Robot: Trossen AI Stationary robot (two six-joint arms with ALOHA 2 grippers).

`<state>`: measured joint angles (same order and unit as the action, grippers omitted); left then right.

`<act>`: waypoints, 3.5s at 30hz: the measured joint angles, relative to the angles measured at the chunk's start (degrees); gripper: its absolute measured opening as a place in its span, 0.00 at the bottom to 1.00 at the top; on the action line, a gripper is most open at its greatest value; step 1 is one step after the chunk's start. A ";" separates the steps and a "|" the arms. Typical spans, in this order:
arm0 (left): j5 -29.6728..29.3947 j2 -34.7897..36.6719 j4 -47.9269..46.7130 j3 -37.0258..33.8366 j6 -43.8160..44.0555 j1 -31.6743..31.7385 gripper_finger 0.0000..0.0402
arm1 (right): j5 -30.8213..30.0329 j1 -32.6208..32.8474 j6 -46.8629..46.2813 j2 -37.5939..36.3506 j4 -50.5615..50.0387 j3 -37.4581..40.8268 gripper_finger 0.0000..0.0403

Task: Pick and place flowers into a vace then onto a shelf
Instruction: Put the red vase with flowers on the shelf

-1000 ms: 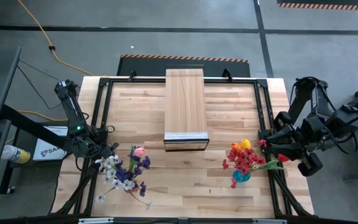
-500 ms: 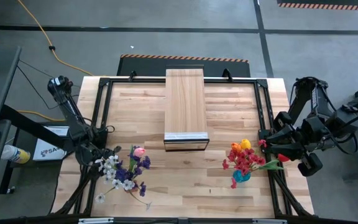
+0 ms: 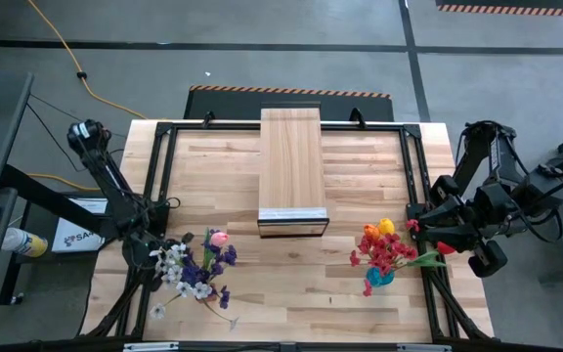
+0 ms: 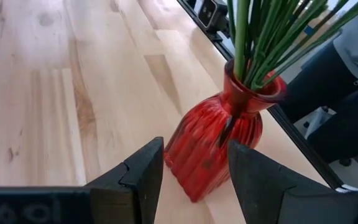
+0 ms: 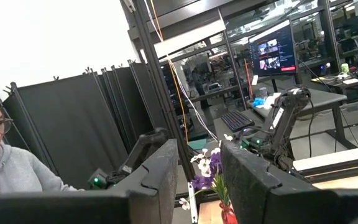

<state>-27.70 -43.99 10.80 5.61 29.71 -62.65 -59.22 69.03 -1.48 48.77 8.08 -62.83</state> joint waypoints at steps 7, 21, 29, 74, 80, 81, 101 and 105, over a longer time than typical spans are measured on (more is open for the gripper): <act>0.15 -4.69 6.10 0.00 -0.22 0.00 0.53 | 0.00 -0.01 -0.01 0.00 0.02 -0.02 0.28; 2.82 -11.07 16.44 0.04 -3.78 0.00 0.53 | -0.02 -0.01 -0.01 0.02 0.02 -0.02 0.28; 2.63 -13.92 20.18 0.04 -5.10 0.00 0.53 | -0.02 -0.01 -0.01 0.02 0.02 -0.02 0.28; 2.66 -34.38 48.51 0.09 -12.86 0.02 0.53 | -0.44 0.00 -1.07 0.02 0.09 -0.09 0.28; 1.88 -35.48 49.87 0.09 -13.17 0.02 0.53 | -0.44 0.00 -1.07 0.02 0.07 -0.09 0.28; 1.53 -35.46 49.92 0.09 -13.50 0.02 0.53 | -0.44 0.00 -1.07 0.02 0.07 -0.09 0.28; 1.45 -35.45 49.23 0.11 -15.09 0.04 0.53 | -0.44 -0.01 -1.05 0.02 0.04 -0.04 0.28; 1.45 -35.45 49.04 0.11 -14.80 0.04 0.53 | -0.44 0.00 -1.06 0.02 0.04 -0.03 0.28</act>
<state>-26.25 -79.44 59.84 5.72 14.92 -62.61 -59.66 69.03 -2.53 48.80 8.12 -62.85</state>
